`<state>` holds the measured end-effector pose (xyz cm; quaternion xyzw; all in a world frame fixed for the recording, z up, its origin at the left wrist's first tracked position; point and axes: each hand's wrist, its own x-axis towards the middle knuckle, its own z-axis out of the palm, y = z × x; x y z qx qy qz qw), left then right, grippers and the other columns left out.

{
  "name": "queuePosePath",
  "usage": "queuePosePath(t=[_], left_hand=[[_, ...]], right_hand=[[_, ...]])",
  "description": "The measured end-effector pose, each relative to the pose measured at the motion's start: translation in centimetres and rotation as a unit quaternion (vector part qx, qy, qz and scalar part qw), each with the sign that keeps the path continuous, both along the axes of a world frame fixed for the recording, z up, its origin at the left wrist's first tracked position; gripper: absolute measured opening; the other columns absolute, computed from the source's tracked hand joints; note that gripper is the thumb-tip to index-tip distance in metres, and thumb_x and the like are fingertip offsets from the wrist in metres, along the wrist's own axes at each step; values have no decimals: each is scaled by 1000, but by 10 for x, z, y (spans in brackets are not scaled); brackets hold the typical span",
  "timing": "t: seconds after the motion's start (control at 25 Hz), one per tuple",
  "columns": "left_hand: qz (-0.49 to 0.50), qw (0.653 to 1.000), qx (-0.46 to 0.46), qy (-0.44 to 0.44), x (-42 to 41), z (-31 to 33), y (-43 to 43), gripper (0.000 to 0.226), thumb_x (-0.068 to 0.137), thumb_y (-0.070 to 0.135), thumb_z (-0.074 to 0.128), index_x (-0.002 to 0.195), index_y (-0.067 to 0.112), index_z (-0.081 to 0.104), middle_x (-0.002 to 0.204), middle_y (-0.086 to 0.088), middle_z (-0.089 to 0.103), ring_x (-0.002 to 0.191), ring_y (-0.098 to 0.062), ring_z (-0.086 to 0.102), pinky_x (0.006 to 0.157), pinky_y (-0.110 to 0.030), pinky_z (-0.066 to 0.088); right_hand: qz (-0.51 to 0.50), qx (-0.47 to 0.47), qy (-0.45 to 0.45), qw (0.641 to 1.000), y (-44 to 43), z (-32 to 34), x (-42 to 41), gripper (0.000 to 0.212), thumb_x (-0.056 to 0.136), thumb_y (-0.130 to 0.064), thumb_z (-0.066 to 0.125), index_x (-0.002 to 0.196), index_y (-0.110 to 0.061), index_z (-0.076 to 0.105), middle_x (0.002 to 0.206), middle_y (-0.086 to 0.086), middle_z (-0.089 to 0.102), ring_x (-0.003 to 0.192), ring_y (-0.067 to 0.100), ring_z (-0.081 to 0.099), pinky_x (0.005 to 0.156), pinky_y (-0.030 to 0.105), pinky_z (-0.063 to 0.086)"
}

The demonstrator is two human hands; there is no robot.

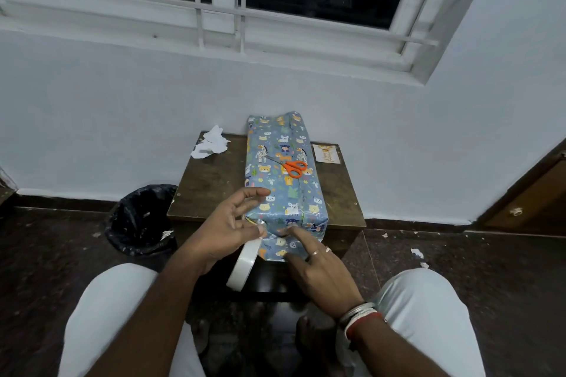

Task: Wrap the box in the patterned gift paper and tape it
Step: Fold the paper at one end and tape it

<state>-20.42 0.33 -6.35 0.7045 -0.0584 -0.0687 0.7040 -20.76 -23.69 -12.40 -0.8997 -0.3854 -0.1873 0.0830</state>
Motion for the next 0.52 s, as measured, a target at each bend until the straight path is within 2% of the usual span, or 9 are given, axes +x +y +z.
queuePosePath(t=[0.08, 0.2, 0.32, 0.4, 0.48, 0.52], left_hand=[[-9, 1000, 18, 6, -1, 2, 0, 65, 85, -7, 76, 128, 39, 61, 149, 3, 54, 105, -12, 72, 90, -32, 57], [-13, 999, 31, 15, 0, 1, 1, 67, 85, -6, 77, 130, 40, 59, 150, 4, 52, 89, -19, 74, 92, -35, 59], [-38, 997, 70, 4, 1, -1, 3, 67, 87, -4, 74, 130, 46, 61, 148, 18, 54, 77, -33, 64, 88, -45, 58], [-45, 992, 117, -11, 0, -1, 3, 66, 88, -7, 69, 129, 45, 64, 148, 17, 55, 75, -31, 66, 75, -31, 54], [-44, 983, 176, -31, -1, -2, 1, 66, 87, -11, 64, 127, 41, 69, 152, 1, 53, 88, -26, 71, 68, -14, 46], [-48, 975, 212, -49, -1, -3, 0, 67, 87, -12, 62, 127, 42, 69, 157, 1, 47, 82, -23, 72, 64, -11, 44]], right_hand=[[-17, 22, -17, 999, 1, 5, 7, 11, 97, -19, 68, 105, -13, 71, 153, 12, 39, 135, 27, 52, 103, 36, 53], [-43, 57, -45, 996, 3, 16, 23, 11, 94, -18, 71, 102, -11, 73, 152, 14, 41, 133, 28, 52, 104, 35, 50], [-50, 63, -62, 995, 8, 24, 34, 9, 89, -18, 78, 91, -11, 73, 151, 14, 38, 130, 28, 49, 96, 36, 52], [-52, 66, -54, 995, 10, 27, 37, 13, 87, -20, 81, 86, -12, 71, 151, 12, 38, 126, 27, 51, 90, 36, 53], [-70, 78, -41, 994, 11, 30, 41, 18, 88, -23, 79, 84, -12, 66, 152, 14, 38, 121, 30, 59, 80, 35, 56], [-83, 86, -37, 992, 11, 31, 42, 19, 89, -25, 78, 85, -12, 65, 153, 15, 37, 120, 32, 61, 76, 35, 57]])
